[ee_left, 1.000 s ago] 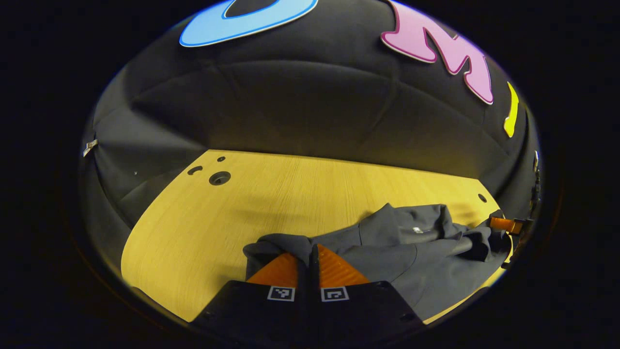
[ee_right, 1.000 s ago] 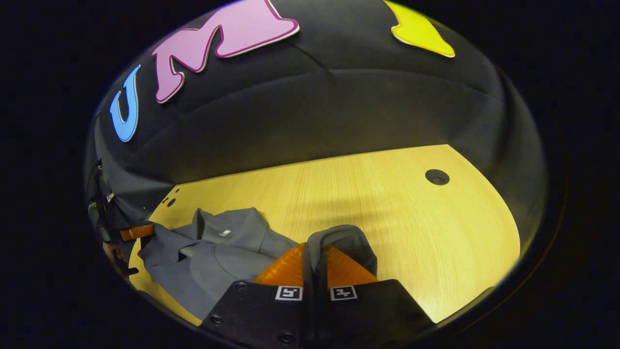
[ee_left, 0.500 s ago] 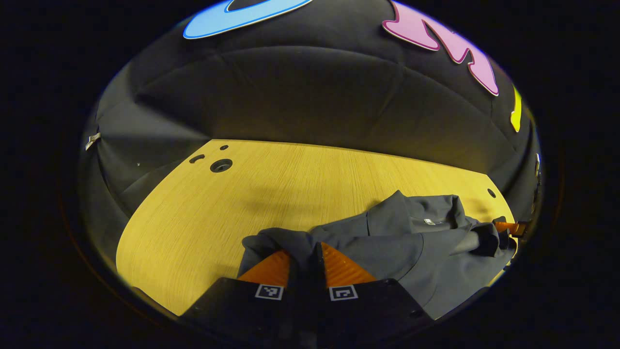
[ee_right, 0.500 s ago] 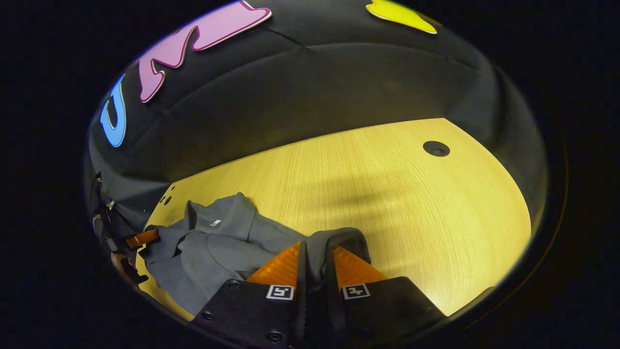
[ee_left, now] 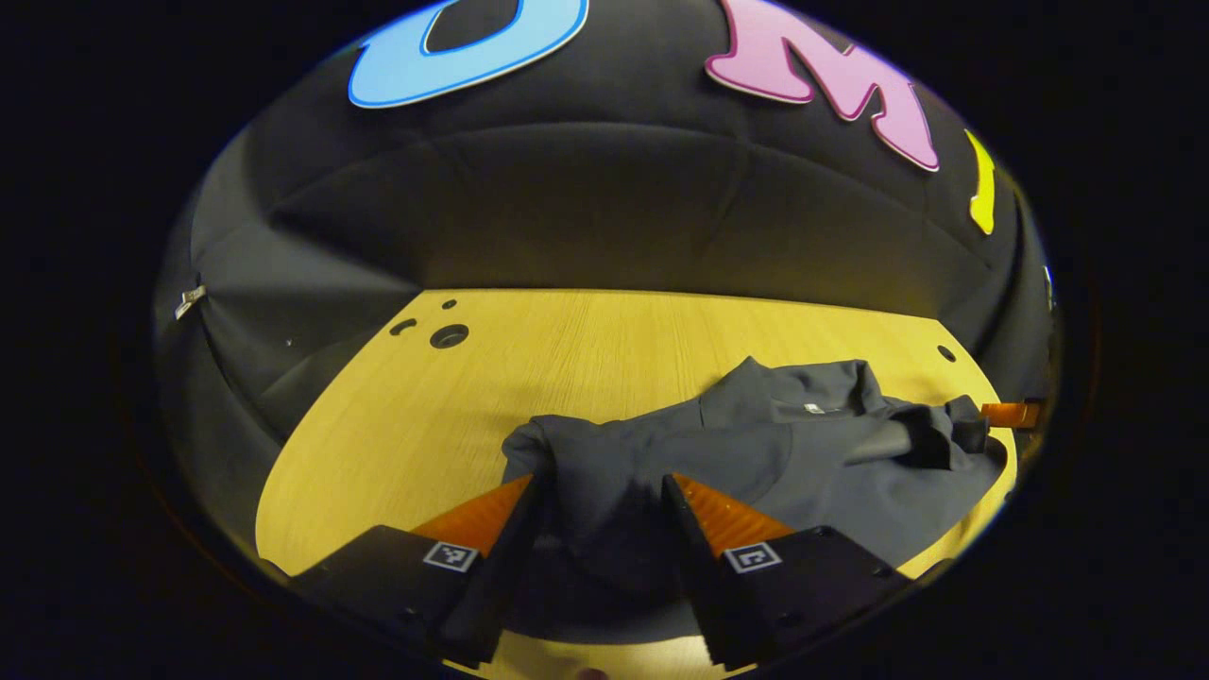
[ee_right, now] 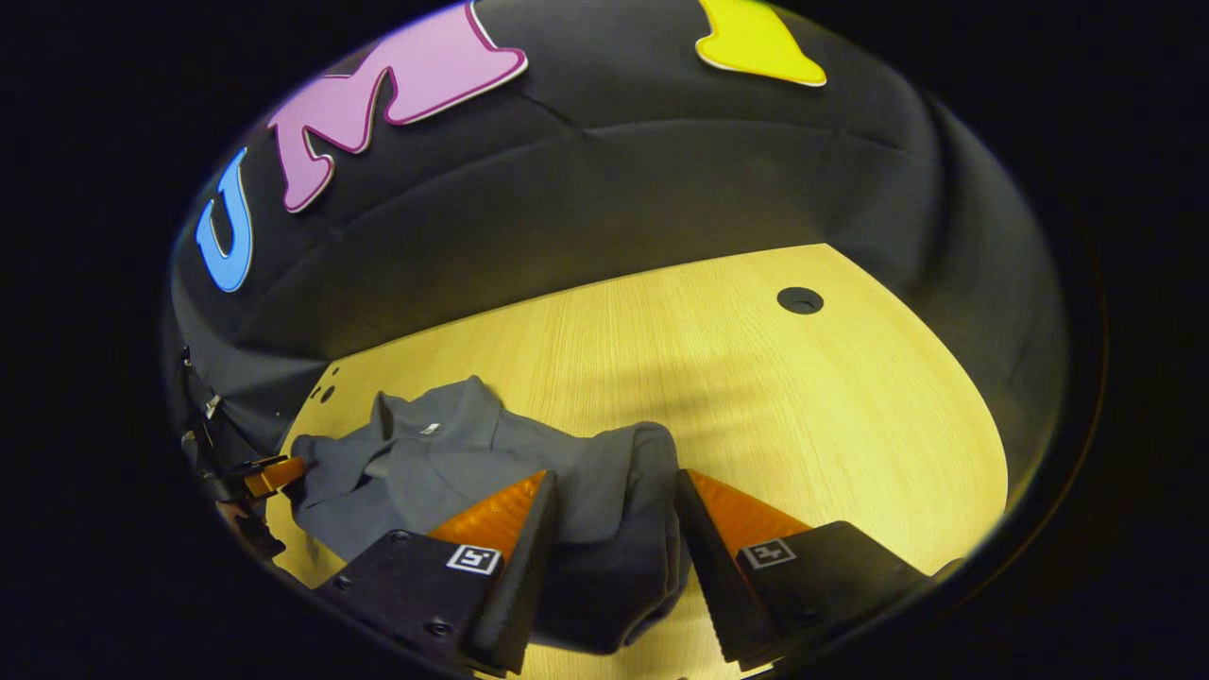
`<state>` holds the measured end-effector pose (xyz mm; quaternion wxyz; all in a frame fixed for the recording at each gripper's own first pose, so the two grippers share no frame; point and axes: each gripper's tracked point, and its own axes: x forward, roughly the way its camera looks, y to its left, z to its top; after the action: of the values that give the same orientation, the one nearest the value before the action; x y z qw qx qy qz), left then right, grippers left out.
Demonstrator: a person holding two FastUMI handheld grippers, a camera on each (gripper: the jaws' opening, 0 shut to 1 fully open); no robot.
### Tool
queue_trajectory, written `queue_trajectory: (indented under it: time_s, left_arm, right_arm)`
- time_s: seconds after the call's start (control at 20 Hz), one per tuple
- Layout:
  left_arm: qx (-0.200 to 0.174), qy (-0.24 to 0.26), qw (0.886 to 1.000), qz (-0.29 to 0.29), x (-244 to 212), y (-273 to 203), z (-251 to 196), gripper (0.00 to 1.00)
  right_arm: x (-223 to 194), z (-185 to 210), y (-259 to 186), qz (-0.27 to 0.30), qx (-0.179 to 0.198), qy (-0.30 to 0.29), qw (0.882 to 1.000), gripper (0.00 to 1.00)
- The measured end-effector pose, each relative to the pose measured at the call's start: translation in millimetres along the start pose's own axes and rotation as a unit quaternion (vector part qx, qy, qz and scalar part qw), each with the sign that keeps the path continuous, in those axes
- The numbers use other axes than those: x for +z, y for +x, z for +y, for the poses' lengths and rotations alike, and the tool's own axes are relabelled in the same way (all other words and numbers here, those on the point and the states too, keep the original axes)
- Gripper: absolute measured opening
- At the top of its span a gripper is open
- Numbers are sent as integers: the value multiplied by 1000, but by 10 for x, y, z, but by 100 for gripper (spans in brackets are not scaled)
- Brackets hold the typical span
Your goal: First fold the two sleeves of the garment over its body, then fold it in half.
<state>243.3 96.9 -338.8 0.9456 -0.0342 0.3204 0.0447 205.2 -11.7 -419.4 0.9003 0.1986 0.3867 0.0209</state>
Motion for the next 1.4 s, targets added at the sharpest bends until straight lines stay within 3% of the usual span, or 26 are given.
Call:
queue_trajectory:
  time_s: [0.1,0.15,0.35,0.8,1.1,1.4]
  left_arm:
    - [-9,-3,1000,-18,73,-211,-37,89]
    - [-13,-5,1000,-27,119,-311,-58,87]
    - [-26,-3,998,-62,269,-785,-98,87]
    - [-76,40,991,-104,275,-1744,-466,86]
    - [-104,33,989,-101,146,-2047,-679,86]
    - [-110,43,988,-95,-16,-2181,-608,87]
  right_arm:
    - [53,42,-191,-12,5,-2,1000,81]
    - [74,68,-288,-18,6,-3,1000,88]
    - [166,242,-735,-44,18,-23,999,98]
    - [75,711,-1643,-77,64,-42,994,98]
    - [14,729,-1995,-100,59,-24,993,98]
    - [-201,709,-2215,-95,47,-18,994,98]
